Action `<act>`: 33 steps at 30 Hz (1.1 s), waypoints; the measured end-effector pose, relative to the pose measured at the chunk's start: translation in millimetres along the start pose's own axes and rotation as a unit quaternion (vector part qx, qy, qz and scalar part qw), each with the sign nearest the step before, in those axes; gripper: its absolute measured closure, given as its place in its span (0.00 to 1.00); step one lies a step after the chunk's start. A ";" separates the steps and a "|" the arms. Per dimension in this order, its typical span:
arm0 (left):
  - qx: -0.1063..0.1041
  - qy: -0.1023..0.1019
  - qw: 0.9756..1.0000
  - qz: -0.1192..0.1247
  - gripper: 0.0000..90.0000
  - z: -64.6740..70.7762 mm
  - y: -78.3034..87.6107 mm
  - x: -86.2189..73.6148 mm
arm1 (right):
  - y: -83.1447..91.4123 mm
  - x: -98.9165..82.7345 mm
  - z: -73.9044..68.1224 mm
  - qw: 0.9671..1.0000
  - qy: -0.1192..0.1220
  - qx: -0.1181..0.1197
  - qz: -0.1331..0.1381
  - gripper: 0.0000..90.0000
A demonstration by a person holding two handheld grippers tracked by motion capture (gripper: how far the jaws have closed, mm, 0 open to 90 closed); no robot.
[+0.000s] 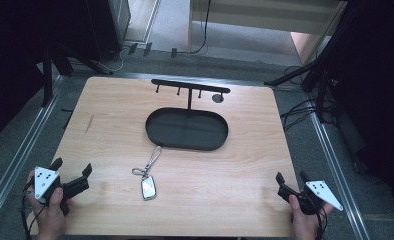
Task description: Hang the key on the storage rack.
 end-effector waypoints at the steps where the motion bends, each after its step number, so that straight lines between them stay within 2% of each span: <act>1: -0.001 -0.003 1.000 -0.001 0.07 0.7 0.0 0.7 | 0.4 0.3 1.3 1.000 -0.007 0.000 0.001 0.15; 5: -0.008 -0.011 1.000 -0.006 0.07 3.4 0.8 5.3 | 0.4 0.3 2.8 1.000 -0.014 0.001 0.001 0.15; 6: -0.019 -0.009 1.000 -0.001 0.07 6.6 2.8 13.1 | 0.1 -0.3 1.7 1.000 -0.010 -0.001 -0.002 0.15; 10: -0.027 -0.014 1.000 0.000 0.07 13.1 6.0 24.7 | -0.4 -0.7 0.9 1.000 -0.002 -0.003 -0.003 0.15; 13: -0.039 -0.022 0.999 -0.001 0.07 23.2 6.8 34.7 | -0.7 -0.9 0.8 1.000 -0.005 -0.004 -0.004 0.15; 14: -0.048 -0.027 0.998 -0.006 0.07 32.6 4.7 40.5 | -1.5 -1.0 0.7 1.000 -0.010 -0.004 -0.006 0.15; 15: -0.048 -0.027 0.998 -0.006 0.07 32.6 4.7 40.5 | -1.5 -1.0 0.7 1.000 -0.010 -0.004 -0.006 0.15; 16: -0.058 -0.034 0.998 -0.006 0.07 42.9 3.6 46.3 | -0.8 -2.4 -1.1 1.000 -0.002 -0.002 -0.011 0.15; 17: -0.058 -0.034 0.998 -0.006 0.07 42.9 3.6 46.3 | -0.8 -2.4 -1.1 1.000 -0.002 -0.002 -0.011 0.15; 18: -0.070 -0.047 0.996 -0.009 0.07 54.6 2.8 51.1 | 0.3 -3.3 -4.3 1.000 0.009 -0.001 -0.010 0.15; 19: -0.070 -0.047 0.996 -0.009 0.07 54.6 2.8 51.1 | 0.3 -3.3 -4.3 1.000 0.009 -0.001 -0.010 0.15; 20: -0.085 -0.055 0.995 -0.013 0.07 66.5 1.3 56.2 | 0.2 -3.8 -6.9 1.000 0.028 -0.008 -0.009 0.15; 21: -0.085 -0.055 0.995 -0.013 0.07 66.5 1.3 56.2 | -0.2 -3.9 -8.7 0.999 0.033 -0.008 -0.008 0.15; 22: -0.093 -0.058 0.994 -0.022 0.07 76.2 -1.3 61.2 | -0.4 -4.2 -9.9 0.999 0.039 -0.006 -0.009 0.15; 23: -0.093 -0.058 0.994 -0.022 0.07 76.2 -1.3 61.2 | -0.4 -4.2 -9.9 0.999 0.039 -0.006 -0.009 0.15; 24: -0.099 -0.057 0.993 -0.028 0.07 85.0 -4.2 66.5 | -0.4 -4.6 -11.3 0.999 0.045 -0.005 -0.009 0.15; 25: -0.099 -0.057 0.993 -0.028 0.07 85.0 -4.2 66.5 | -0.4 -4.6 -11.3 0.999 0.045 -0.005 -0.009 0.15; 27: -0.108 -0.062 0.992 -0.036 0.07 93.6 -7.1 70.8 | -0.3 -4.7 -12.1 0.999 0.048 -0.002 -0.009 0.15; 30: -0.119 -0.075 0.989 -0.046 0.07 106.6 -10.6 76.7 | 0.5 -4.5 -12.8 0.999 0.047 0.000 -0.006 0.15; 33: -0.131 -0.079 0.986 -0.059 0.07 118.3 -13.5 82.3 | 1.0 -4.0 -12.3 0.999 0.048 0.000 -0.003 0.15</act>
Point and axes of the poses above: each handheld gripper's, and its own axes: y roughly backward along the jaws, x roughly out of its top, z roughly to its right, the point moved 9 cm from there along -y, roughly forward along the jaws, and after that the axes turned 6 degrees about -y, right-handed, at the moved point
